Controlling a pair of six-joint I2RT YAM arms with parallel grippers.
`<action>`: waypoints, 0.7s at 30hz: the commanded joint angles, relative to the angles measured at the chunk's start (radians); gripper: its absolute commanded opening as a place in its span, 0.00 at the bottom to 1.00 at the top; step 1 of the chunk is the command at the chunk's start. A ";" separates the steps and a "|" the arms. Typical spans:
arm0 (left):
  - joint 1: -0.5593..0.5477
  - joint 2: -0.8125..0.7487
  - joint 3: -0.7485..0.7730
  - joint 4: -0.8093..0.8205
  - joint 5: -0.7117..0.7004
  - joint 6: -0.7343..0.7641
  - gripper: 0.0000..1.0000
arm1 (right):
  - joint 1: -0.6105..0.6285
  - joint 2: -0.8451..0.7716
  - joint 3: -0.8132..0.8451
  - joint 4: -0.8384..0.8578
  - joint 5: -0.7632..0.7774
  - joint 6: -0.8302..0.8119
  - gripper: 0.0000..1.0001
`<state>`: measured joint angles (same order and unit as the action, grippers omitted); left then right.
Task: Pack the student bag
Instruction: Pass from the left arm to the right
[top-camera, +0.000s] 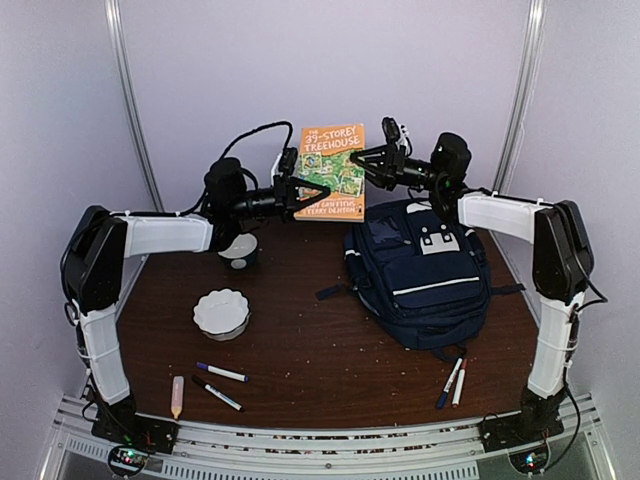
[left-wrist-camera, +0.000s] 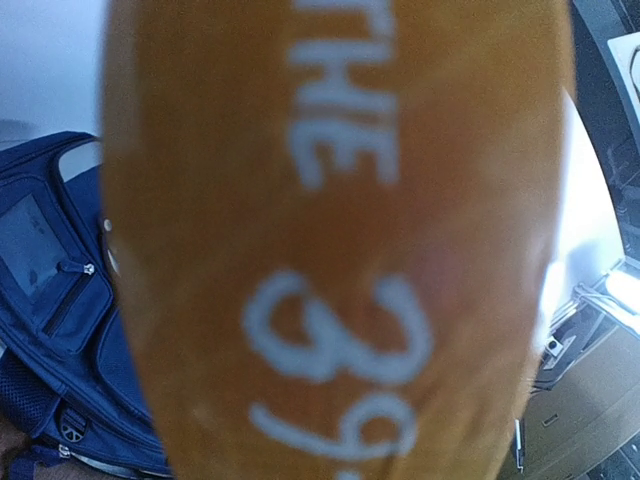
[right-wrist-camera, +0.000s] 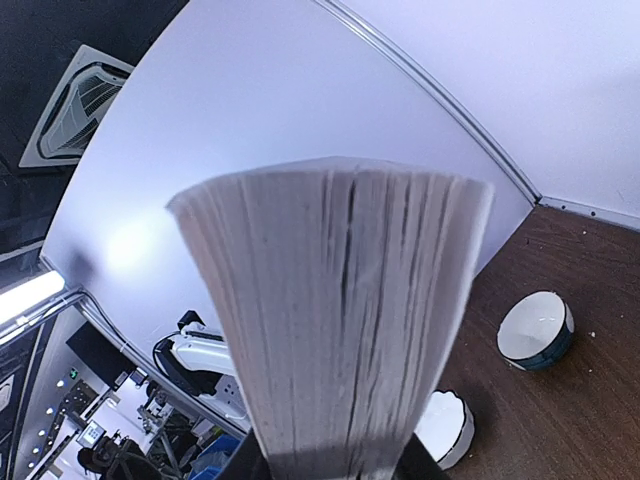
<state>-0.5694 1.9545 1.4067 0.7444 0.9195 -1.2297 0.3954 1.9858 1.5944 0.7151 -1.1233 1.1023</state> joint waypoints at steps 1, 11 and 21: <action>-0.003 -0.001 0.002 0.112 0.021 0.005 0.00 | 0.007 0.015 0.055 -0.031 0.008 -0.005 0.21; -0.003 -0.023 -0.004 -0.181 -0.029 0.230 0.41 | -0.032 -0.043 0.025 -0.195 0.039 -0.108 0.00; -0.009 -0.059 0.051 -0.698 -0.230 0.649 0.54 | -0.204 -0.266 -0.010 -0.829 0.167 -0.650 0.00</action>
<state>-0.5697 1.9408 1.4040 0.2337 0.7776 -0.7834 0.2619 1.8778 1.5955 0.1127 -1.0313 0.7151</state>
